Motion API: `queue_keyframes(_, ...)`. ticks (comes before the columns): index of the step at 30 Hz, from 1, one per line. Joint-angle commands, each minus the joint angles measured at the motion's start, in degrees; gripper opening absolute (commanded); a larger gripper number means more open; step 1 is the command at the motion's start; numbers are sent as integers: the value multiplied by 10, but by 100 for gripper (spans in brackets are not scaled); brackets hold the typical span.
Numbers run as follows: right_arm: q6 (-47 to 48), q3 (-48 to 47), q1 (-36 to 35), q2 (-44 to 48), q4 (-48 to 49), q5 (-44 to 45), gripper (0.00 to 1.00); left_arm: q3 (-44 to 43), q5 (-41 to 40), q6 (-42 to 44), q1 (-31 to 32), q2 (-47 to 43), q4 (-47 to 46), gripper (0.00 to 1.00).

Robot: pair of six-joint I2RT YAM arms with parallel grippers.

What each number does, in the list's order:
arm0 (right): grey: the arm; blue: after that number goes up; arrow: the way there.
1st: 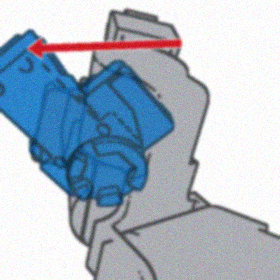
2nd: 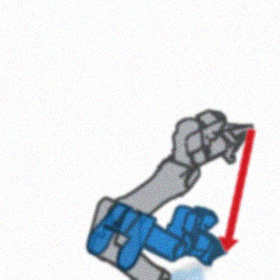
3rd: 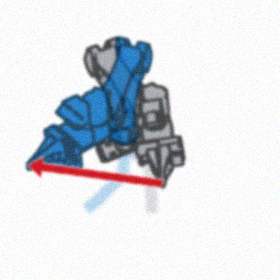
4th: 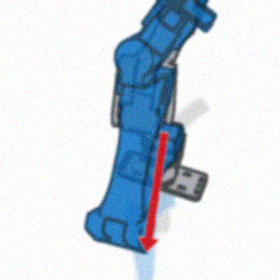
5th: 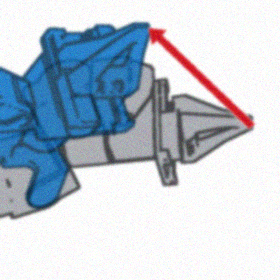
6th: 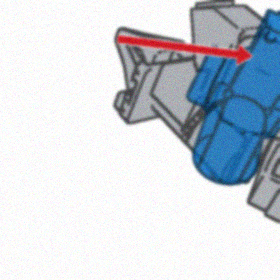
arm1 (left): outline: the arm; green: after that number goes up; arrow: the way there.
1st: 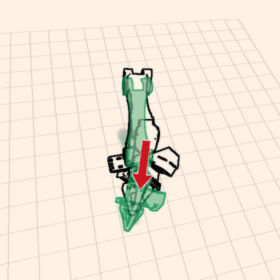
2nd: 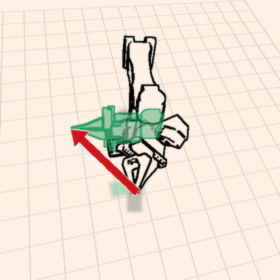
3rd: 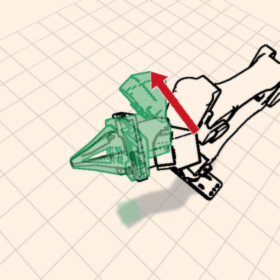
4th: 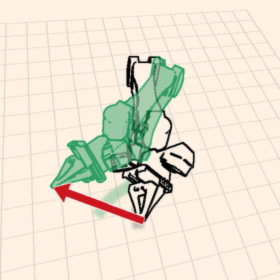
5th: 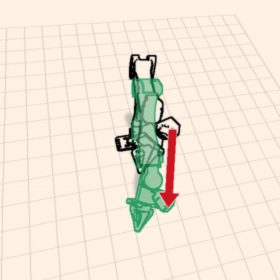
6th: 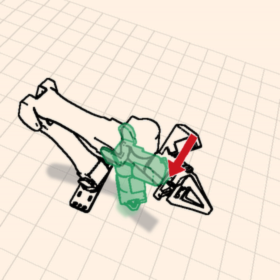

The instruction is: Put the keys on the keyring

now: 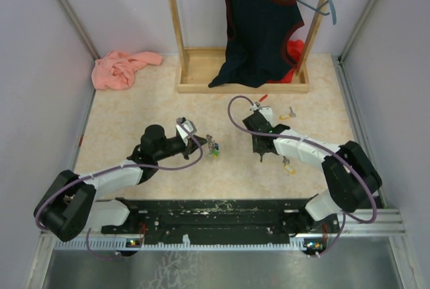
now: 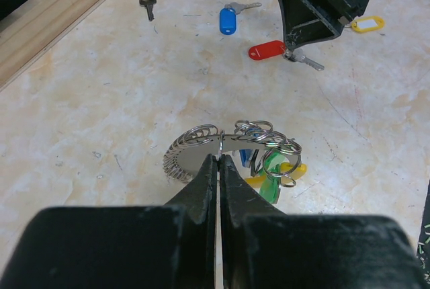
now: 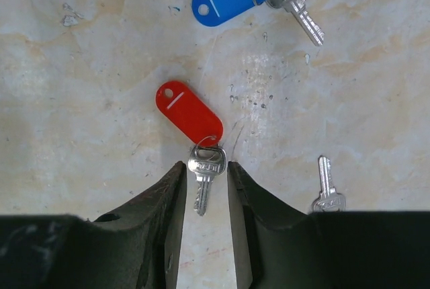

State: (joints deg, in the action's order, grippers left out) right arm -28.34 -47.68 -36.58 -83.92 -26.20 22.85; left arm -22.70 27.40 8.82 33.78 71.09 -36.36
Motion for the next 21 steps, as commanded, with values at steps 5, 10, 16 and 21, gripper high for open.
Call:
queue_keyframes(5, -8, -32, 6, -42, 20, 12, 29, -18, -1, -1, 1, 3, 19, 1)
queue_keyframes(10, -7, -38, 6, -53, 21, 19, 28, -20, 4, 0, 1, 5, 22, 1)
queue_keyframes(16, -3, -45, 6, -53, 18, 21, 27, -21, 6, 0, 1, 6, 24, 1)
queue_keyframes(21, -2, -48, 6, -60, 16, 26, 24, -24, 17, 0, 1, 11, 26, 1)
